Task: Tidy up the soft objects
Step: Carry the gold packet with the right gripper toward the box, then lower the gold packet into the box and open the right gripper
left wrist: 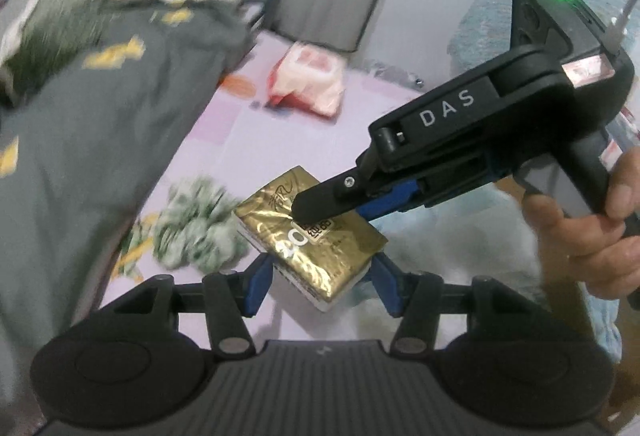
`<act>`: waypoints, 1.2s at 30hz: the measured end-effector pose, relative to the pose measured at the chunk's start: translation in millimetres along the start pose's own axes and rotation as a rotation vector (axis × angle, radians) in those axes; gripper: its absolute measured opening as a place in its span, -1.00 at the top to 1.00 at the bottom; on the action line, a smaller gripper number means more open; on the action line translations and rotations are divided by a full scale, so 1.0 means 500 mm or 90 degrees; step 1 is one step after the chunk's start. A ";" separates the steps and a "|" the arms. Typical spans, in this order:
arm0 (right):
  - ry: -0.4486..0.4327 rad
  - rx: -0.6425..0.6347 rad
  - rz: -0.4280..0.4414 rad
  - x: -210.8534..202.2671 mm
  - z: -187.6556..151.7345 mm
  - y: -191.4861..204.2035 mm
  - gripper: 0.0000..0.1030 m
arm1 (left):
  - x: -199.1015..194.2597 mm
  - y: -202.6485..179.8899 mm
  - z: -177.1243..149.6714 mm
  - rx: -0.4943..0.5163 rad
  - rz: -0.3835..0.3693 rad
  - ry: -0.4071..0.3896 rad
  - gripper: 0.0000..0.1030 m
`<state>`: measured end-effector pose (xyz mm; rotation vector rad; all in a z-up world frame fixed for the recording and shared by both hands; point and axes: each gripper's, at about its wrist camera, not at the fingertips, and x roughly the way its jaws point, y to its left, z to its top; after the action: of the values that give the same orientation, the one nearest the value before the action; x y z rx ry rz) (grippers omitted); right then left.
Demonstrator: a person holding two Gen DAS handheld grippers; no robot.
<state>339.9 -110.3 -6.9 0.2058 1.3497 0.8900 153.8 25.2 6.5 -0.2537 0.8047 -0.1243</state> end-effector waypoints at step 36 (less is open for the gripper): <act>-0.243 0.353 -0.200 -0.537 -0.711 -0.350 0.31 | 0.124 -0.638 -0.196 0.339 -0.346 0.245 -0.17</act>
<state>107.4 -528.7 -1.6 0.5456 1.1972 0.1824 121.0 -312.0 -15.2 0.0683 1.0338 -0.9065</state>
